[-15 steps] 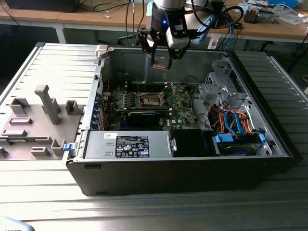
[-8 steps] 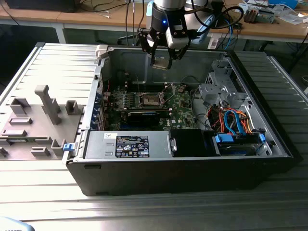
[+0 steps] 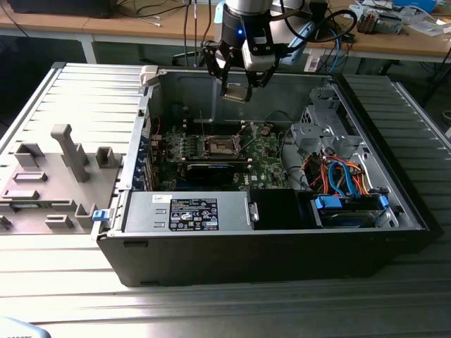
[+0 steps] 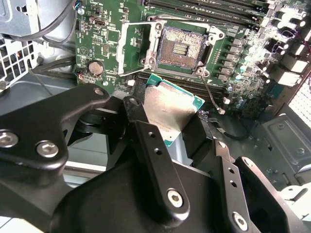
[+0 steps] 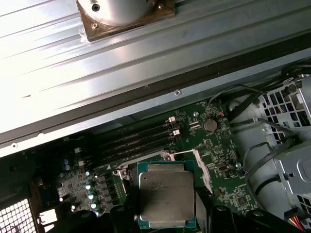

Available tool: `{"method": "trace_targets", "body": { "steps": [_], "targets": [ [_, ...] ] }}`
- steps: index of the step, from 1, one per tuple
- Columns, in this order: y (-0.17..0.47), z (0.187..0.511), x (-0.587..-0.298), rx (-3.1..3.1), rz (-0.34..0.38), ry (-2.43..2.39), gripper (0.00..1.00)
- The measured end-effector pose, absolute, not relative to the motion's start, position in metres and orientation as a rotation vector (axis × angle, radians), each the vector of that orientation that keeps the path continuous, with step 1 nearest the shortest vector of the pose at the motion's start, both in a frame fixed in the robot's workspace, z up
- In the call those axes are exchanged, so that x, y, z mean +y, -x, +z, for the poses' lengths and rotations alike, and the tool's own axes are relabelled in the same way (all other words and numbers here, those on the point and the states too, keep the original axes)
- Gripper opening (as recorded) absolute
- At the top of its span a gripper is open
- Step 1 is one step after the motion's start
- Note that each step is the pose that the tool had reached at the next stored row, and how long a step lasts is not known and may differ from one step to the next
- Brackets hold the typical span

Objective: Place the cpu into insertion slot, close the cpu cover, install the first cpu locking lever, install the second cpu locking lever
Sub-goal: 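Place the cpu into insertion slot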

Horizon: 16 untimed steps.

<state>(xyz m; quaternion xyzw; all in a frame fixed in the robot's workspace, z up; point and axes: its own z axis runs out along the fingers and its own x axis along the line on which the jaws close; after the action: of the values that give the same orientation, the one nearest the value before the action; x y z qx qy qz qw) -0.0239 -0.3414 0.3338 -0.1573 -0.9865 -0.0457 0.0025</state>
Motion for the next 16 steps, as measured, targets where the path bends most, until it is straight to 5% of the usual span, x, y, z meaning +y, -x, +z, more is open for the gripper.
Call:
{"method": "trace_targets", "body": {
  "steps": [16],
  "targets": [
    [0.0239,0.3338,-0.3414,-3.086,-0.143,0.55,0.55]
  ]
}}
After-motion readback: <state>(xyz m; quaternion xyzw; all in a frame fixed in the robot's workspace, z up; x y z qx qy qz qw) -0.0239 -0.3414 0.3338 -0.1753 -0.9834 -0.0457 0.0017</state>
